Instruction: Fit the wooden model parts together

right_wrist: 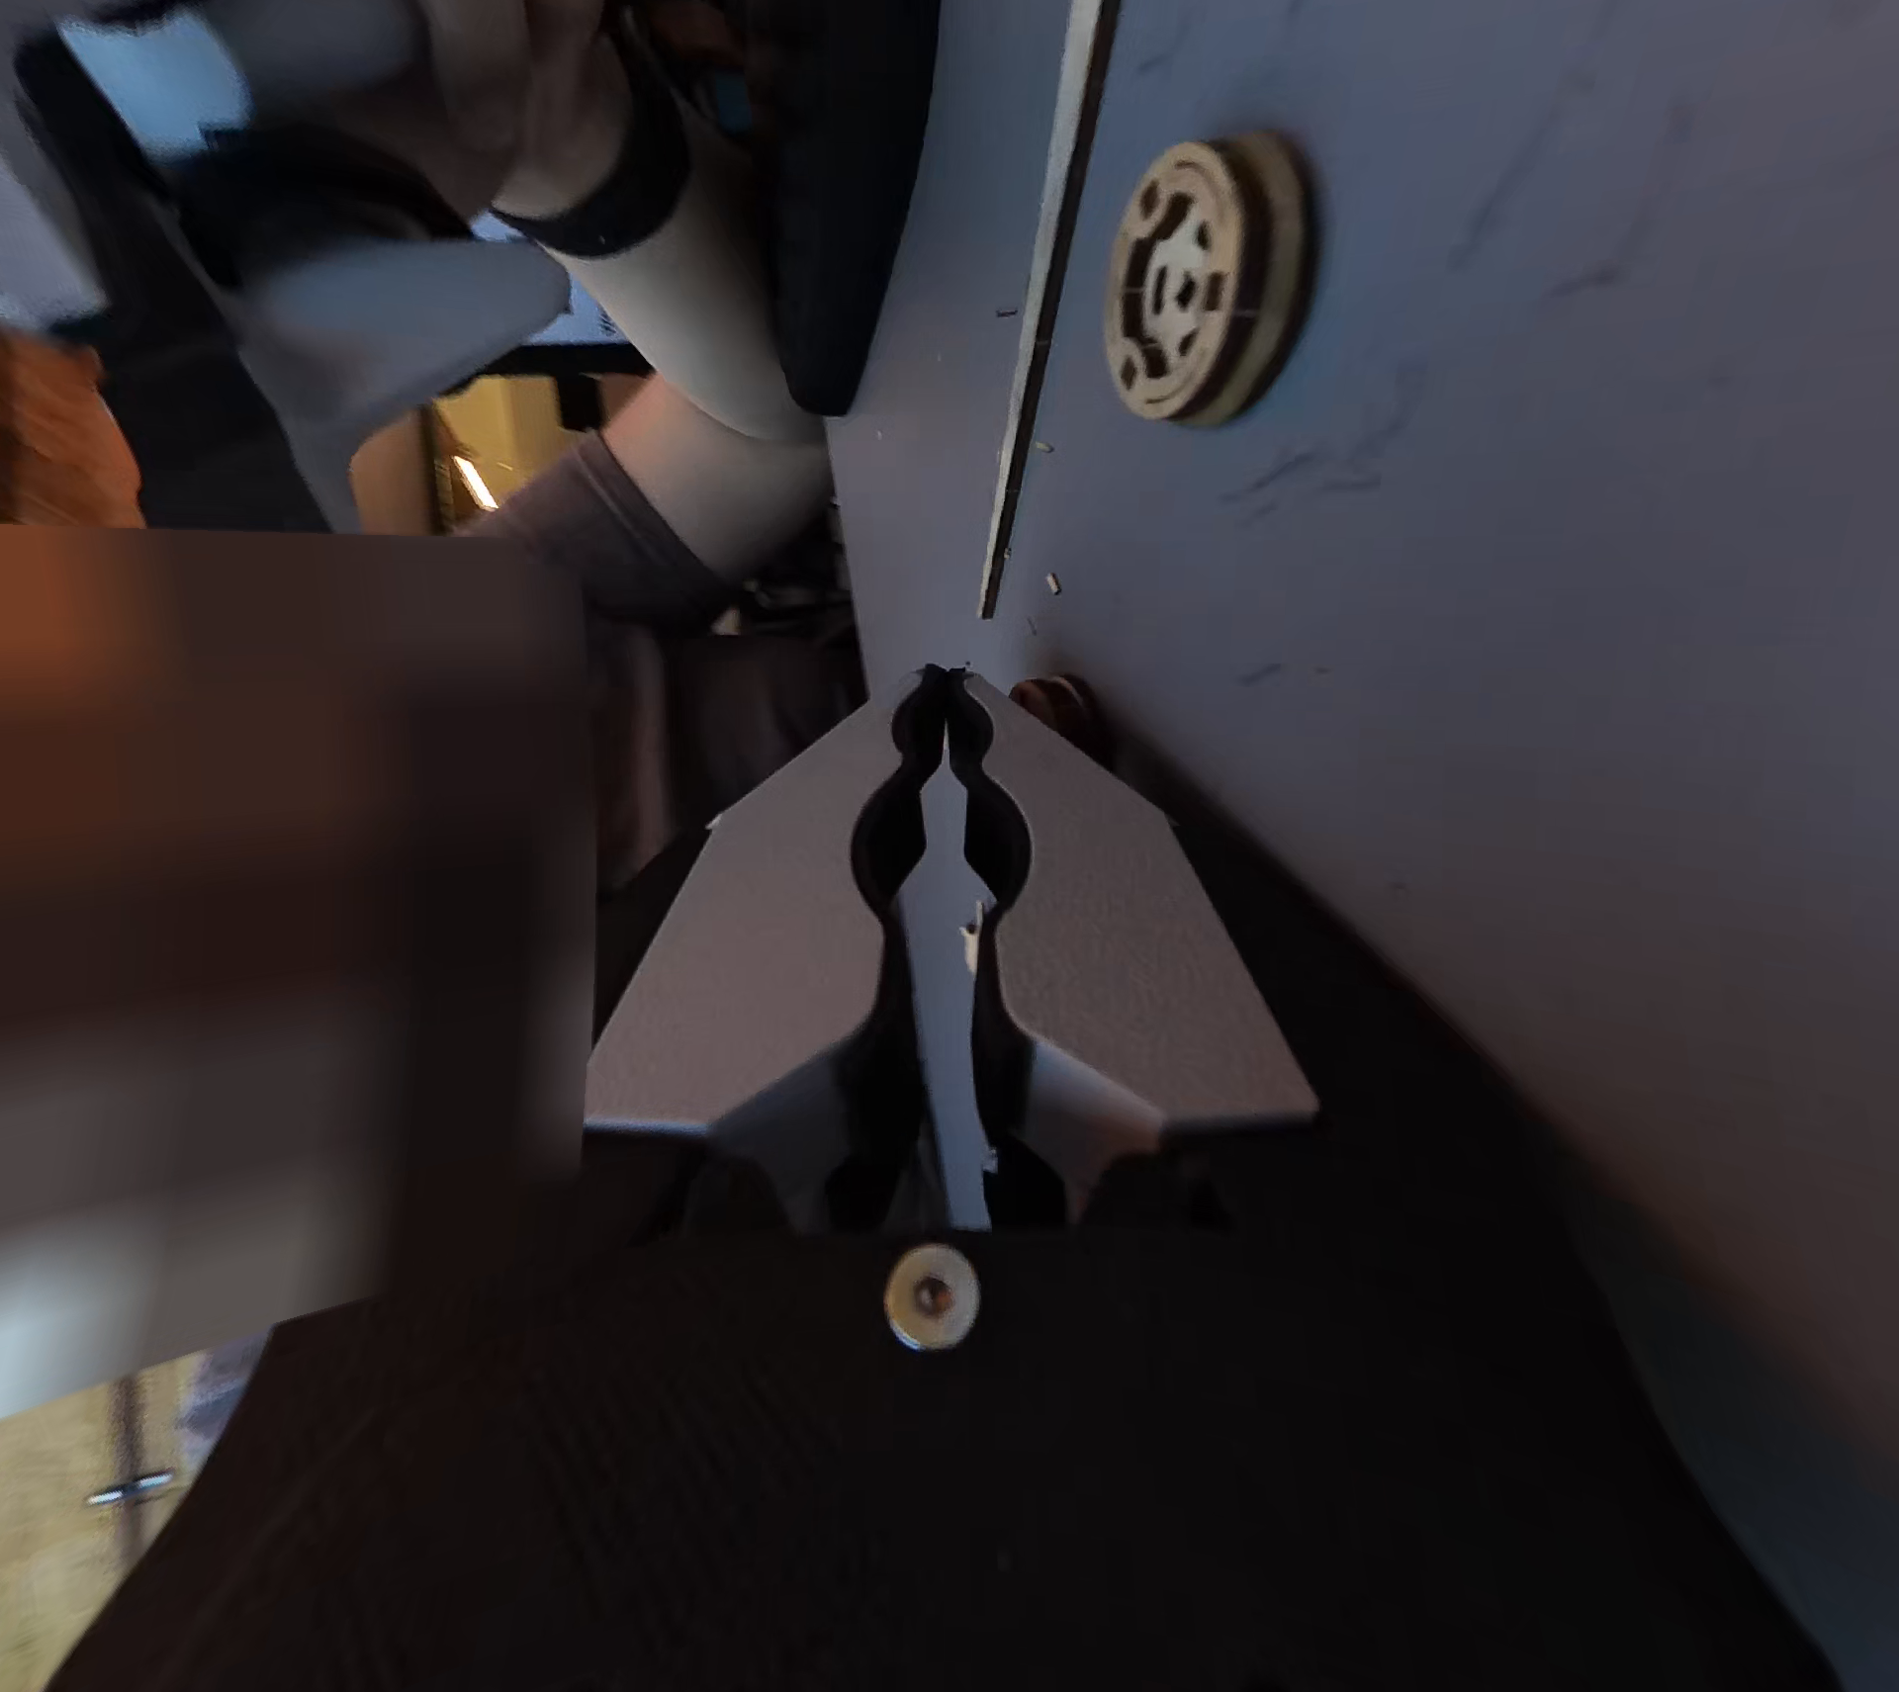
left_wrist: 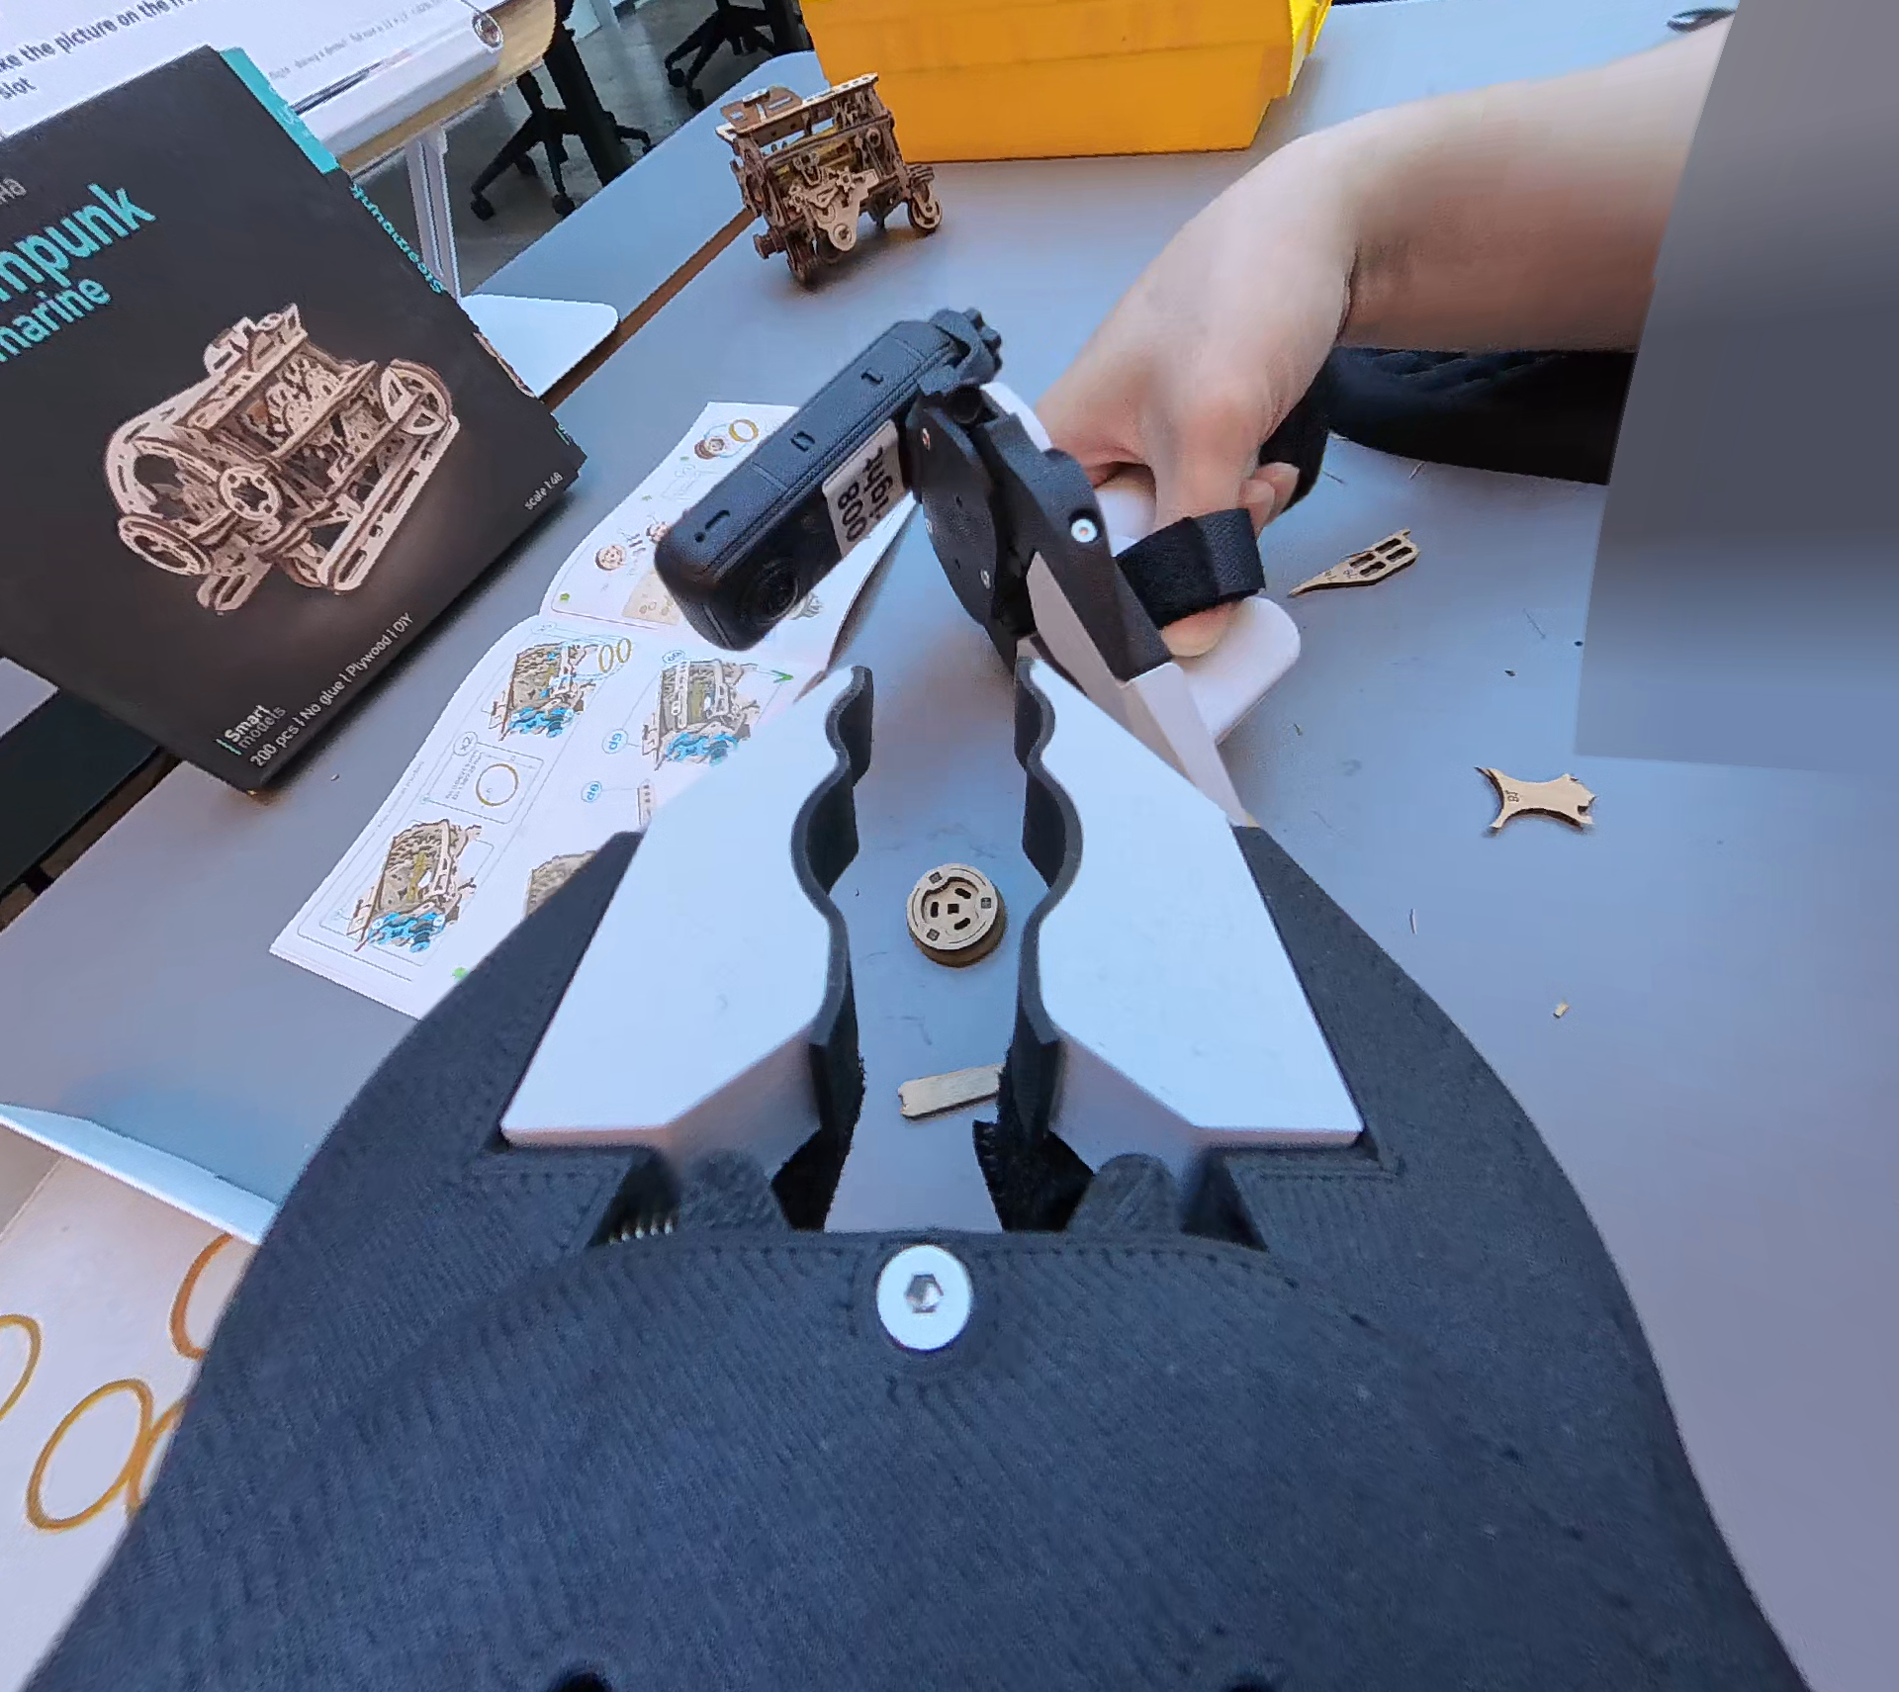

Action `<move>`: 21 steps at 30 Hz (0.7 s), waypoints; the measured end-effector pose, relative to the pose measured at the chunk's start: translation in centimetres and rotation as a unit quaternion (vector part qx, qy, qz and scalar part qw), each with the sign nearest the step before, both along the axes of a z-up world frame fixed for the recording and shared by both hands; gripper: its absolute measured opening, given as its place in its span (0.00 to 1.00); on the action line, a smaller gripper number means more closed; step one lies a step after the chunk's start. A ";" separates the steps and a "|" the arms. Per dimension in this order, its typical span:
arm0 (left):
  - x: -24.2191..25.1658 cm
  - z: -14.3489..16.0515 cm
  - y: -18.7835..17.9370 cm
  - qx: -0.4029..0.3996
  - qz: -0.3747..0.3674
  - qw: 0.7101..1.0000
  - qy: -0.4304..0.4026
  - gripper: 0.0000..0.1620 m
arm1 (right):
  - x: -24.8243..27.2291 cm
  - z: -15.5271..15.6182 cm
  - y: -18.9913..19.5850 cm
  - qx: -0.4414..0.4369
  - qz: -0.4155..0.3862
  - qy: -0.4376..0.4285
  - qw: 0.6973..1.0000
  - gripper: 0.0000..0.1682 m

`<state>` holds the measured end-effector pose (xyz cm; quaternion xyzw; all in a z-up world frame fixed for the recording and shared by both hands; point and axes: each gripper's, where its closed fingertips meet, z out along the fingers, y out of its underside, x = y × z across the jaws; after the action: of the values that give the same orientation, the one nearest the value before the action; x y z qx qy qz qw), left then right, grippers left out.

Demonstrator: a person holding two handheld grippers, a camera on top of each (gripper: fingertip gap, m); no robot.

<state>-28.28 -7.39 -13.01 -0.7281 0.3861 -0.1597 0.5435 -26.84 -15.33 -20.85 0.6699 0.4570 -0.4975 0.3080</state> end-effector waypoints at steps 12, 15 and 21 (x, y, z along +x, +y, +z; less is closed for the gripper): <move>-0.2 0.4 0.0 0.007 0.003 1.000 -0.004 0.16 | 0.0 -0.2 0.2 0.030 -0.002 -0.005 1.000 0.00; -0.3 0.2 0.1 0.003 0.005 1.000 0.000 0.16 | 0.8 2.8 -1.4 -0.026 0.025 0.054 0.998 0.00; -0.2 0.2 0.0 0.001 0.002 1.000 -0.002 0.16 | 1.4 1.8 -1.1 0.024 0.036 0.053 0.998 0.00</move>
<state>-28.44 -7.35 -12.85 -0.7279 0.3837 -0.1591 0.5456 -25.42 -16.45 -19.05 0.6329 0.5079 -0.5102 0.2850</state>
